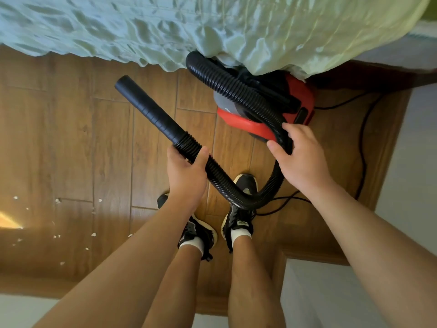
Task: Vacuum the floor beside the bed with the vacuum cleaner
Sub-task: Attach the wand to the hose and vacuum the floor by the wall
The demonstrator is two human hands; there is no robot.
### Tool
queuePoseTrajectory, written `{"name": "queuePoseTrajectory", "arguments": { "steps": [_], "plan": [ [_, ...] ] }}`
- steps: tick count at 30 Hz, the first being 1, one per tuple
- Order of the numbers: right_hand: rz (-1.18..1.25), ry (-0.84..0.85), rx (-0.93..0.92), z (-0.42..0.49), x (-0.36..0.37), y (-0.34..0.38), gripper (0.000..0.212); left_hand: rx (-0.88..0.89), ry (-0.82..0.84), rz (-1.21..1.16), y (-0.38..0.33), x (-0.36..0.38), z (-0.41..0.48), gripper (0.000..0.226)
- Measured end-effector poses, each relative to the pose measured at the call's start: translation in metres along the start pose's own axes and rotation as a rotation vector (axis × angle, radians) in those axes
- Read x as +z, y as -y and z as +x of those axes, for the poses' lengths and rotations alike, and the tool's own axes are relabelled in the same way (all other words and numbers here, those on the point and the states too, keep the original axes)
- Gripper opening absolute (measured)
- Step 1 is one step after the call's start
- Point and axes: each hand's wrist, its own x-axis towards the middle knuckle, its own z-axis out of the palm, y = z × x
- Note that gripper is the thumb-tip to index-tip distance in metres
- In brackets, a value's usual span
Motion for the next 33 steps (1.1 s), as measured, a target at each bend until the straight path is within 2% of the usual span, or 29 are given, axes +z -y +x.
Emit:
{"name": "queuePoseTrajectory", "arguments": {
  "steps": [4, 11, 14, 17, 22, 29, 33],
  "plan": [
    [0.027, 0.023, -0.041, -0.013, 0.006, 0.031, 0.058, 0.013, -0.012, -0.027, -0.005, -0.014, -0.002, 0.026],
    [0.112, 0.311, -0.083, -0.039, 0.040, 0.084, 0.069, 0.014, -0.046, -0.089, -0.014, -0.034, 0.002, 0.030],
    [0.070, 0.399, -0.135, -0.046, 0.055, 0.100, 0.069, 0.022, -0.055, -0.102, -0.016, -0.045, 0.005, 0.029],
    [0.074, 0.456, -0.138, -0.049, 0.066, 0.115, 0.063, 0.027, -0.067, -0.118, -0.018, -0.057, 0.008, 0.027],
    [0.141, 0.506, -0.173, -0.052, 0.079, 0.137, 0.038, 0.039, -0.085, -0.176, -0.024, -0.079, 0.011, 0.028],
    [0.149, 0.541, -0.206, -0.052, 0.099, 0.169, 0.037, 0.019, -0.143, -0.236, -0.024, -0.115, 0.018, 0.029],
    [0.169, 0.560, -0.242, -0.053, 0.115, 0.189, 0.026, 0.027, -0.173, -0.250, -0.024, -0.139, 0.023, 0.028]
  ]
}}
